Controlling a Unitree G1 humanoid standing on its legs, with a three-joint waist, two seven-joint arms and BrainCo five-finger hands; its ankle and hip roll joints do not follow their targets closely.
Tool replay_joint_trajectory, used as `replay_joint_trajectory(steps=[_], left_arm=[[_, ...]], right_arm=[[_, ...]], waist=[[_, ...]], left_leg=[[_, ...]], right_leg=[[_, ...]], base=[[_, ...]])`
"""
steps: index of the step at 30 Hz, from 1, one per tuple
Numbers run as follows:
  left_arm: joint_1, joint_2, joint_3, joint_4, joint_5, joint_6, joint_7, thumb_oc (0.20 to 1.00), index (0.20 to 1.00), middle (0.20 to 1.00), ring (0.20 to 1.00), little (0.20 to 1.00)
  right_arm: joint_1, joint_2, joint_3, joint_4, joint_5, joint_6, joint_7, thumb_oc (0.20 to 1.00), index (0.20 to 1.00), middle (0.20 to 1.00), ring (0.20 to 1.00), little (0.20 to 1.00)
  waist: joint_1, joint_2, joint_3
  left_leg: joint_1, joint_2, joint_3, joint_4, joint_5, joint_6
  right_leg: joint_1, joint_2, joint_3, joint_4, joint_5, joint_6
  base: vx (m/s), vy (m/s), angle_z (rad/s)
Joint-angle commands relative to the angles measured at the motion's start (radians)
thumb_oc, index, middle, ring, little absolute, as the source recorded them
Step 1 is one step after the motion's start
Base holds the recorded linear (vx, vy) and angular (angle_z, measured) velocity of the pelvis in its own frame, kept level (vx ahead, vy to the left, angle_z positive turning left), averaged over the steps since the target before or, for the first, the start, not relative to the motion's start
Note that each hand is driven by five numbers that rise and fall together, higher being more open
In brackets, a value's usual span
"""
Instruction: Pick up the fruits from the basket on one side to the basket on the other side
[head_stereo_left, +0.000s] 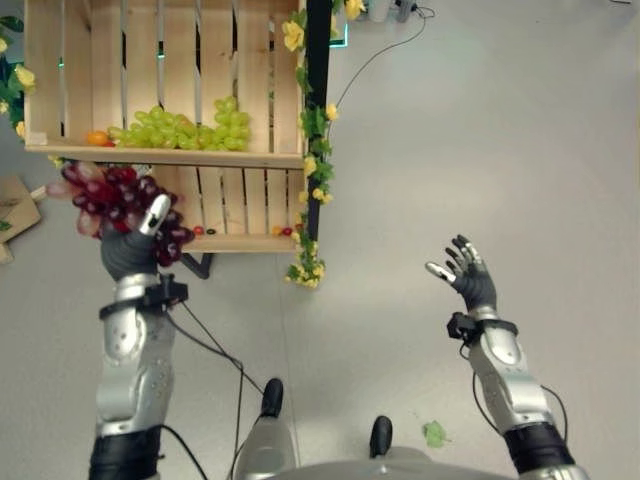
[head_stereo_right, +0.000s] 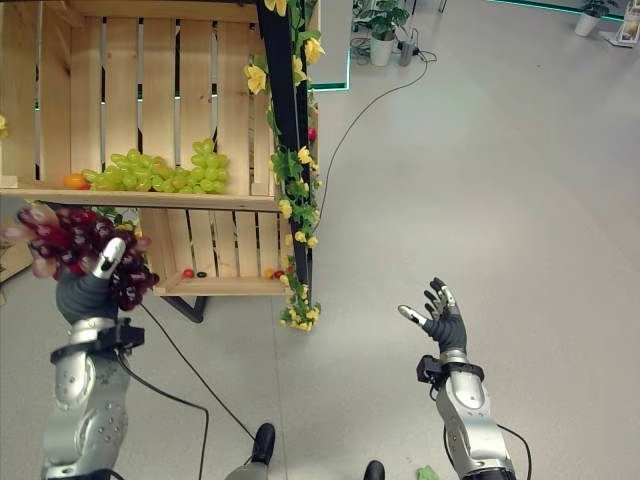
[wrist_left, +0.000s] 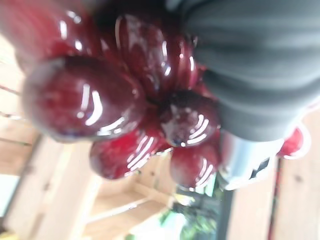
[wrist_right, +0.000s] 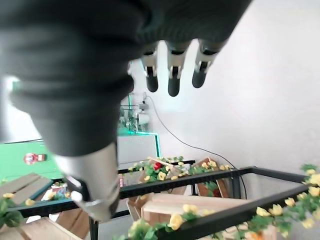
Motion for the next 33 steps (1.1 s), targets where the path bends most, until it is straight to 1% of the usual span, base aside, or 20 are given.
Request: replay_joint_trajectory(steps=[1, 2, 6, 8, 9, 13, 16, 17, 19, 20, 21, 23, 24, 26, 27, 28, 29, 30, 31, 33], left_arm=[[-0.115, 0.072, 0.003, -0.012, -0.039, -0.107, 0.001, 0.200, 0.200, 0.200, 0.200, 0.200], [-0.116, 0.072, 0.003, -0.012, -0.039, -0.108, 0.001, 0.200, 0.200, 0.200, 0.200, 0.200], [-0.291, 0.244, -0.055, 0.119, -0.084, -0.128, 0.037, 0.200, 0.200, 0.200, 0.200, 0.200], [-0.326, 0.280, -0.072, 0.151, -0.116, -0.129, 0.037, 0.200, 0.200, 0.200, 0.200, 0.200], [-0.407, 0.361, -0.111, 0.226, -0.140, -0.134, 0.051, 0.200, 0.200, 0.200, 0.200, 0.200], [-0.545, 0.498, -0.215, 0.379, -0.218, -0.125, 0.032, 0.200, 0.200, 0.200, 0.200, 0.200], [-0.640, 0.577, -0.291, 0.474, -0.258, -0.114, 0.021, 0.200, 0.200, 0.200, 0.200, 0.200], [-0.654, 0.580, -0.302, 0.484, -0.262, -0.117, 0.018, 0.200, 0.200, 0.200, 0.200, 0.200], [-0.781, 0.633, -0.398, 0.600, -0.296, -0.103, 0.011, 0.200, 0.200, 0.200, 0.200, 0.200], [-0.813, 0.633, -0.423, 0.642, -0.320, -0.093, 0.009, 0.200, 0.200, 0.200, 0.200, 0.200], [-0.869, 0.662, -0.472, 0.698, -0.301, -0.078, 0.001, 0.200, 0.200, 0.200, 0.200, 0.200], [-0.964, 0.663, -0.538, 0.807, -0.318, -0.058, -0.005, 0.200, 0.200, 0.200, 0.200, 0.200], [-1.065, 0.684, -0.624, 0.885, -0.269, -0.039, -0.015, 0.200, 0.200, 0.200, 0.200, 0.200], [-1.141, 0.664, -0.668, 0.988, -0.269, -0.017, -0.014, 0.200, 0.200, 0.200, 0.200, 0.200], [-1.214, 0.682, -0.731, 1.049, -0.193, 0.000, -0.029, 0.200, 0.200, 0.200, 0.200, 0.200], [-1.235, 0.680, -0.749, 1.060, -0.194, -0.001, -0.032, 0.200, 0.200, 0.200, 0.200, 0.200], [-1.299, 0.653, -0.787, 1.173, -0.152, 0.030, -0.041, 0.200, 0.200, 0.200, 0.200, 0.200], [-1.383, 0.666, -0.868, 1.237, -0.020, 0.044, -0.055, 0.200, 0.200, 0.200, 0.200, 0.200], [-1.422, 0.661, -0.896, 1.286, 0.053, 0.052, -0.043, 0.200, 0.200, 0.200, 0.200, 0.200], [-1.446, 0.654, -0.917, 1.324, 0.099, 0.059, -0.053, 0.200, 0.200, 0.200, 0.200, 0.200]], right_arm=[[-0.032, -0.043, 0.010, -0.020, -0.005, -0.027, 0.021, 1.000, 1.000, 1.000, 1.000, 1.000], [-0.032, -0.042, 0.010, -0.020, -0.005, -0.027, 0.021, 1.000, 1.000, 1.000, 1.000, 1.000], [-0.050, -0.050, 0.048, 0.016, -0.004, -0.023, 0.028, 1.000, 1.000, 1.000, 1.000, 1.000], [-0.051, -0.051, 0.056, 0.020, -0.003, -0.021, 0.031, 1.000, 1.000, 1.000, 1.000, 1.000], [-0.056, -0.051, 0.075, 0.036, -0.003, -0.018, 0.033, 1.000, 1.000, 1.000, 1.000, 1.000], [-0.063, -0.050, 0.105, 0.053, 0.003, -0.013, 0.037, 1.000, 1.000, 1.000, 1.000, 1.000], [-0.071, -0.049, 0.130, 0.070, 0.010, -0.012, 0.037, 1.000, 1.000, 1.000, 1.000, 1.000], [-0.072, -0.046, 0.127, 0.071, 0.010, -0.012, 0.037, 1.000, 1.000, 1.000, 1.000, 1.000], [-0.081, -0.044, 0.152, 0.083, 0.016, -0.013, 0.036, 1.000, 1.000, 1.000, 1.000, 1.000], [-0.081, -0.045, 0.162, 0.087, 0.019, -0.012, 0.036, 1.000, 1.000, 1.000, 1.000, 1.000], [-0.084, -0.048, 0.172, 0.093, 0.021, -0.013, 0.034, 1.000, 1.000, 1.000, 1.000, 1.000], [-0.091, -0.045, 0.184, 0.099, 0.026, -0.013, 0.034, 1.000, 1.000, 1.000, 1.000, 1.000], [-0.098, -0.045, 0.193, 0.107, 0.030, -0.016, 0.030, 1.000, 1.000, 1.000, 1.000, 1.000], [-0.106, -0.044, 0.206, 0.107, 0.038, -0.016, 0.032, 1.000, 1.000, 1.000, 1.000, 1.000], [-0.108, -0.050, 0.216, 0.113, 0.043, -0.019, 0.030, 1.000, 1.000, 1.000, 1.000, 1.000], [-0.110, -0.044, 0.212, 0.114, 0.043, -0.020, 0.030, 1.000, 1.000, 1.000, 1.000, 1.000], [-0.116, -0.042, 0.222, 0.119, 0.048, -0.018, 0.034, 1.000, 1.000, 1.000, 1.000, 1.000], [-0.122, -0.051, 0.227, 0.128, 0.052, -0.025, 0.030, 1.000, 1.000, 1.000, 1.000, 1.000], [-0.128, -0.053, 0.228, 0.133, 0.054, -0.029, 0.035, 1.000, 1.000, 1.000, 1.000, 1.000], [-0.130, -0.049, 0.228, 0.131, 0.057, -0.032, 0.039, 1.000, 1.000, 1.000, 1.000, 1.000]], waist=[[-0.019, 0.030, -0.064], [-0.019, 0.030, -0.064], [-0.037, 0.037, -0.078], [-0.042, 0.039, -0.080], [-0.049, 0.043, -0.084], [-0.062, 0.050, -0.089], [-0.071, 0.059, -0.093], [-0.068, 0.056, -0.091], [-0.078, 0.064, -0.092], [-0.084, 0.068, -0.094], [-0.088, 0.073, -0.095], [-0.093, 0.075, -0.095], [-0.098, 0.078, -0.095], [-0.105, 0.081, -0.094], [-0.112, 0.089, -0.097], [-0.109, 0.084, -0.095], [-0.117, 0.085, -0.094], [-0.124, 0.090, -0.093], [-0.127, 0.090, -0.094], [-0.128, 0.084, -0.092]], left_leg=[[-0.002, 0.020, -0.010, 0.006, -0.101, -0.006], [-0.002, 0.020, -0.010, 0.006, -0.101, -0.006], [0.002, 0.019, -0.002, 0.007, -0.105, -0.007], [0.004, 0.019, -0.001, 0.006, -0.106, -0.006], [0.005, 0.019, 0.001, 0.008, -0.107, -0.005], [0.005, 0.017, 0.005, 0.011, -0.108, -0.005], [0.007, 0.016, 0.006, 0.013, -0.108, -0.005], [0.006, 0.016, 0.006, 0.013, -0.108, -0.005], [0.007, 0.017, 0.008, 0.014, -0.109, -0.005], [0.009, 0.017, 0.010, 0.012, -0.108, -0.005], [0.010, 0.017, 0.012, 0.011, -0.109, -0.005], [0.012, 0.018, 0.016, 0.012, -0.110, -0.005], [0.012, 0.018, 0.018, 0.014, -0.111, -0.006], [0.015, 0.017, 0.022, 0.014, -0.112, -0.005], [0.016, 0.017, 0.026, 0.015, -0.113, -0.005], [0.016, 0.017, 0.026, 0.015, -0.114, -0.005], [0.019, 0.018, 0.032, 0.018, -0.116, -0.005], [0.026, 0.019, 0.039, 0.019, -0.121, -0.006], [0.022, 0.019, 0.041, 0.019, -0.117, -0.005], [0.021, 0.020, 0.046, 0.019, -0.119, -0.004]], right_leg=[[0.005, 0.017, -0.036, 0.111, -0.189, -0.018], [0.006, 0.017, -0.036, 0.110, -0.189, -0.018], [0.011, 0.012, -0.033, 0.107, -0.186, -0.009], [0.010, 0.010, -0.031, 0.110, -0.185, -0.005], [0.008, 0.007, -0.029, 0.114, -0.183, -0.001], [0.008, 0.003, -0.029, 0.115, -0.179, 0.007], [0.006, 0.001, -0.026, 0.119, -0.177, 0.012], [0.006, 0.001, -0.026, 0.120, -0.177, 0.012], [0.005, 0.000, -0.026, 0.122, -0.178, 0.017], [0.006, -0.002, -0.027, 0.121, -0.178, 0.018], [0.007, -0.003, -0.026, 0.121, -0.177, 0.020], [0.007, -0.005, -0.027, 0.121, -0.176, 0.024], [0.006, -0.006, -0.027, 0.121, -0.174, 0.026], [0.006, -0.009, -0.025, 0.123, -0.173, 0.030], [0.005, -0.010, -0.025, 0.124, -0.171, 0.033], [0.005, -0.010, -0.025, 0.124, -0.172, 0.033], [0.005, -0.014, -0.022, 0.125, -0.170, 0.036], [0.007, -0.016, -0.020, 0.129, -0.173, 0.038], [0.003, -0.017, -0.019, 0.128, -0.168, 0.040], [-0.001, -0.018, -0.018, 0.130, -0.167, 0.041]], base=[[0.00, 0.000, 0.00], [0.00, 0.000, 0.00], [0.03, 0.004, -0.04], [0.02, 0.004, -0.04], [0.00, 0.000, 0.00], [0.01, -0.001, -0.01], [0.01, -0.001, -0.01], [0.00, 0.000, 0.00], [0.01, 0.002, -0.02], [0.00, 0.000, 0.00], [0.00, 0.000, 0.00], [0.00, 0.000, 0.00], [0.00, 0.000, 0.00], [0.00, 0.000, 0.00], [0.01, 0.011, -0.05], [0.02, 0.020, -0.06], [0.03, 0.016, -0.07], [0.02, 0.024, -0.08], [0.00, 0.012, -0.12], [-0.01, 0.010, -0.19]])
